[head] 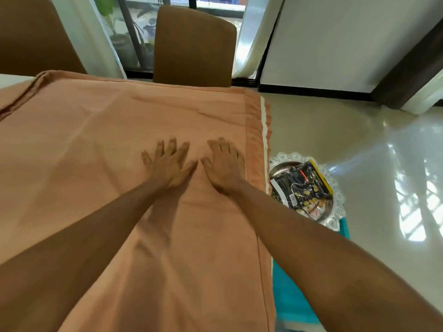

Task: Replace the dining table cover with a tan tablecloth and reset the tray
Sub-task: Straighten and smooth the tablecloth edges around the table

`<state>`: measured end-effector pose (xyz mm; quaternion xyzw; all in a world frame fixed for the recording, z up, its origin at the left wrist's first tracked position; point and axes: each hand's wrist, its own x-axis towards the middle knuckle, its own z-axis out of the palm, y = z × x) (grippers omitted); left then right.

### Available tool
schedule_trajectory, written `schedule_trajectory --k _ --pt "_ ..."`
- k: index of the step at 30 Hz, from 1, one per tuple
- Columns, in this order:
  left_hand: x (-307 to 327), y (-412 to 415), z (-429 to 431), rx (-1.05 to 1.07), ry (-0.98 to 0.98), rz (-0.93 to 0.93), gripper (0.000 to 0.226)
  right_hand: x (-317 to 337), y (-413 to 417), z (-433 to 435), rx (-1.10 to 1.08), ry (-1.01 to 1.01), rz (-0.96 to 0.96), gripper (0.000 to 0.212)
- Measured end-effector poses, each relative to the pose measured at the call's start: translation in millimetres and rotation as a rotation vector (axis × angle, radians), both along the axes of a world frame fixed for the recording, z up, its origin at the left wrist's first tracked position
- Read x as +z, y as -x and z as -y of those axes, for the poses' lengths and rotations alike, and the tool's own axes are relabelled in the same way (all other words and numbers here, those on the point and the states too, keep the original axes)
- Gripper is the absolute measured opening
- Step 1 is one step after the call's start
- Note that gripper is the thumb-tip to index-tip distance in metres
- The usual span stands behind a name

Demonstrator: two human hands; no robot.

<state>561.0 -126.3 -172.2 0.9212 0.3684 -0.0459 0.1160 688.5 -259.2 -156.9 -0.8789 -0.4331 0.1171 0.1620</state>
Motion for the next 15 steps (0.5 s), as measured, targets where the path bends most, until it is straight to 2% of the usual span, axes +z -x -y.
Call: schedule_trajectory --k 5,15 --pt "-12 -55 -18 0.033 -0.086 0.066 0.076 -18 -53 -35 -0.085 0.008 0.116 0.06" --pt "-14 -116 -45 -0.011 -0.105 0.08 0.077 -25 -112 -65 -0.129 0.006 0.137 0.061"
